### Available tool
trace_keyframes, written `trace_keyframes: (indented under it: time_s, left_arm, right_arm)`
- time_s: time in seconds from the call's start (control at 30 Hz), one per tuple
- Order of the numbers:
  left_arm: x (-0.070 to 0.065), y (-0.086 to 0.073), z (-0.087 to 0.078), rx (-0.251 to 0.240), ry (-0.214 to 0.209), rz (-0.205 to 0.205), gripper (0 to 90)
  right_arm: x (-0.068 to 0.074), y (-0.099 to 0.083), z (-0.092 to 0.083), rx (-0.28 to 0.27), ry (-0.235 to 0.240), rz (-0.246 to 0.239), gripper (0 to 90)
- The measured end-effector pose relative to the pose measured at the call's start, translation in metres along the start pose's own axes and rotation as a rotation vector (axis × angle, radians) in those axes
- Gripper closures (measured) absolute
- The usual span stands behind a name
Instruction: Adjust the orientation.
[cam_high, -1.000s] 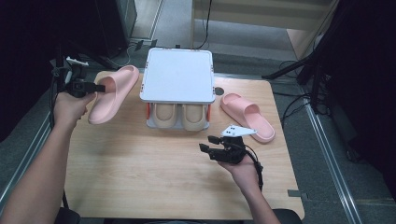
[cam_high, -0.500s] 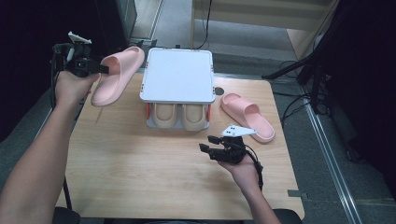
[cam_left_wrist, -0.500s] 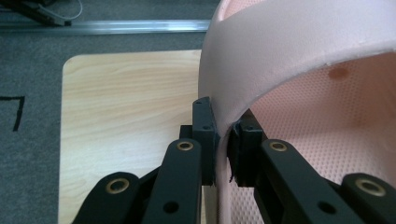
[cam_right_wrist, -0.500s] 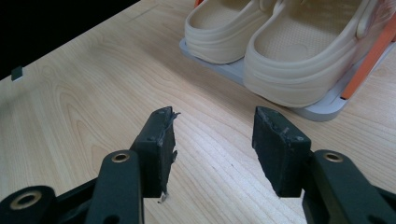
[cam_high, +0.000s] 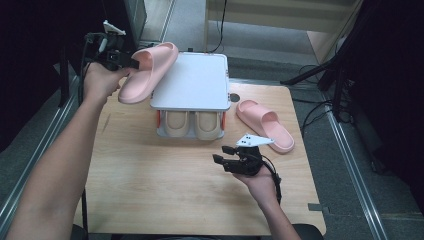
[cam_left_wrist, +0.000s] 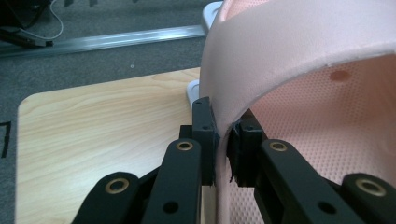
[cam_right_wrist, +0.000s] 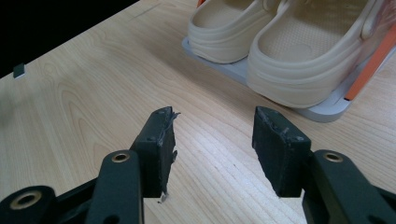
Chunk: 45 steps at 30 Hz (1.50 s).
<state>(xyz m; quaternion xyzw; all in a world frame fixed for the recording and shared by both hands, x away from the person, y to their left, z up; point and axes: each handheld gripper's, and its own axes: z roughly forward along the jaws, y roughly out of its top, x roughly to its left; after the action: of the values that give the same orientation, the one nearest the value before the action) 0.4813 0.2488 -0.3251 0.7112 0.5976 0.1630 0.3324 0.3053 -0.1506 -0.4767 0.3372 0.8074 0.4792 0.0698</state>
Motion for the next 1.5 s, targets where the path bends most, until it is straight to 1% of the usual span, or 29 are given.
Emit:
trace_keyframes:
  time_s: [0.1, 0.13, 0.2, 0.27, 0.33, 0.4, 0.47, 0.53, 0.57, 0.67, 0.73, 0.77, 0.83, 1.0, 1.07, 1.17, 1.27, 1.33, 1.4, 1.43, 1.5]
  left_arm:
    - [-0.012, 0.006, 0.011, 0.004, 0.003, 0.014, 82.7]
    - [-0.015, 0.008, 0.014, 0.007, 0.002, 0.026, 82.7]
    - [-0.023, 0.012, 0.021, 0.005, 0.015, 0.039, 82.4]
    - [-0.027, 0.014, 0.027, 0.011, 0.014, 0.038, 82.4]
    - [-0.031, 0.017, 0.033, 0.021, 0.002, 0.04, 82.3]
    - [-0.037, 0.019, 0.039, 0.02, 0.004, 0.044, 82.1]
    - [-0.041, 0.022, 0.044, 0.028, 0.008, 0.058, 81.4]
    - [-0.045, 0.023, 0.049, 0.029, 0.012, 0.059, 80.8]
    - [-0.049, 0.023, 0.051, 0.019, 0.014, 0.05, 80.0]
    - [-0.054, 0.024, 0.052, 0.02, 0.008, 0.054, 74.4]
    - [-0.057, 0.024, 0.052, 0.024, 0.013, 0.066, 72.9]
    - [-0.057, 0.024, 0.051, 0.026, 0.009, 0.06, 72.5]
    - [-0.056, 0.024, 0.05, 0.028, -0.017, 0.035, 69.1]
    - [-0.056, 0.022, 0.046, 0.038, -0.049, 0.02, 63.9]
    - [-0.056, 0.02, 0.045, 0.037, -0.05, 0.028, 63.5]
    - [-0.057, 0.017, 0.043, 0.034, -0.058, 0.028, 62.2]
    - [-0.06, 0.013, 0.041, 0.036, -0.067, 0.046, 61.3]
    - [-0.058, 0.011, 0.039, 0.046, -0.077, 0.059, 59.1]
    - [-0.056, 0.009, 0.037, 0.038, -0.084, 0.069, 55.7]
    - [-0.055, 0.008, 0.034, 0.025, -0.086, 0.068, 54.9]
    - [-0.051, 0.007, 0.028, 0.007, -0.103, 0.065, 52.4]
  right_arm:
    - [0.0, 0.0, 0.0, -0.002, 0.004, -0.002, 49.4]
    - [0.0, 0.0, -0.001, -0.003, 0.003, -0.001, 49.4]
    - [0.0, 0.0, -0.001, -0.006, 0.003, 0.0, 49.4]
    - [0.0, 0.0, -0.002, -0.006, 0.002, -0.003, 49.4]
    - [-0.001, 0.0, -0.003, -0.008, 0.002, 0.001, 49.4]
    - [-0.002, 0.0, -0.004, -0.013, 0.002, 0.003, 49.4]
    - [-0.002, 0.0, -0.005, -0.012, 0.0, 0.005, 49.4]
    - [-0.003, 0.0, -0.005, -0.017, -0.002, 0.003, 49.4]
    - [-0.003, 0.0, -0.006, -0.019, -0.004, 0.005, 49.4]
    - [-0.004, 0.0, -0.006, -0.018, -0.005, 0.008, 49.4]
    - [-0.004, 0.0, -0.006, -0.017, -0.005, 0.008, 49.4]
    - [-0.004, 0.0, -0.006, -0.018, -0.005, 0.008, 49.4]
    - [-0.004, 0.0, -0.006, -0.018, -0.006, 0.005, 49.4]
    - [-0.003, 0.0, -0.005, -0.016, -0.004, 0.0, 49.4]
    - [-0.003, 0.0, -0.005, -0.019, -0.001, 0.002, 49.4]
    - [-0.004, 0.0, -0.005, -0.02, -0.004, 0.004, 49.4]
    - [-0.004, 0.0, -0.005, -0.02, -0.004, 0.002, 49.4]
    - [-0.004, 0.0, -0.005, -0.02, -0.004, -0.001, 49.4]
    - [-0.004, 0.0, -0.005, -0.021, -0.004, 0.001, 49.4]
    - [-0.004, 0.0, -0.005, -0.024, -0.005, 0.001, 49.4]
    - [-0.005, 0.0, -0.006, -0.027, -0.005, 0.002, 49.4]
